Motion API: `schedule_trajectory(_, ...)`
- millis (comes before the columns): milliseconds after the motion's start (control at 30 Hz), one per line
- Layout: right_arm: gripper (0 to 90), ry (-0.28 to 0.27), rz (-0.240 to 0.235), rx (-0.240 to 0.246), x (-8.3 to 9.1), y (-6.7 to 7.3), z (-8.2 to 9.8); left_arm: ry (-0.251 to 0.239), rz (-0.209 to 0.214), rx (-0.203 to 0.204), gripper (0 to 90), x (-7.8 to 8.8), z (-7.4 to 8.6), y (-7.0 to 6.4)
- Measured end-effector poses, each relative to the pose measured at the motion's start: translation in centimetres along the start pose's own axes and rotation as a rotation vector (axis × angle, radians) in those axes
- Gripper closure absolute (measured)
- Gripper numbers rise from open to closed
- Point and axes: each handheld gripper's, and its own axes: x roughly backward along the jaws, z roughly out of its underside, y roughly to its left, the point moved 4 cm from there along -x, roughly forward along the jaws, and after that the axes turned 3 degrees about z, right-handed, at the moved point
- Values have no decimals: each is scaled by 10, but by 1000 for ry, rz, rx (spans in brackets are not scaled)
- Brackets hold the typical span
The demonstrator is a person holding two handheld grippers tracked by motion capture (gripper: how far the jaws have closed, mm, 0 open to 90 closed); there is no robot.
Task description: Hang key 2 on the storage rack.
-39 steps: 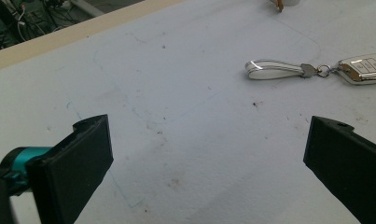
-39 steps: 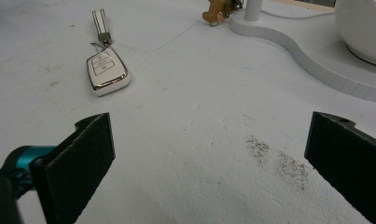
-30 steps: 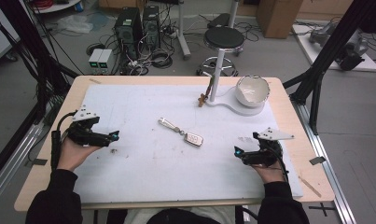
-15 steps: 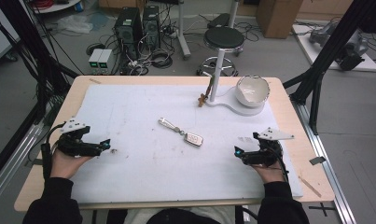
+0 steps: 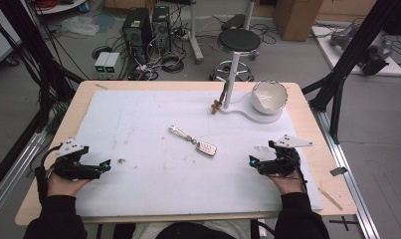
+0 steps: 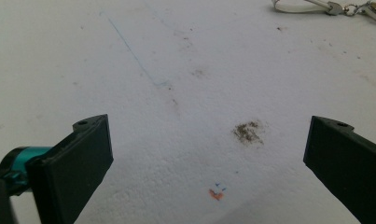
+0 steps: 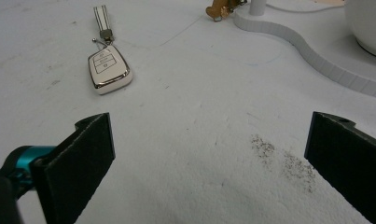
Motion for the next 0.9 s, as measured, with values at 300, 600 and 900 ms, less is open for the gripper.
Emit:
schedule_trajectory(300, 5, 32, -12, 26, -8, 7, -12, 6, 5, 14, 17, 3, 7, 3)
schedule_trajectory(600, 5, 86, -34, 46, -18, 16, -22, 9, 11, 8, 17, 5, 9, 2)
schedule_trajectory(900, 5, 124, -46, 36, -29, 16, -27, -2, 13, 16, 17, 10, 13, 3)
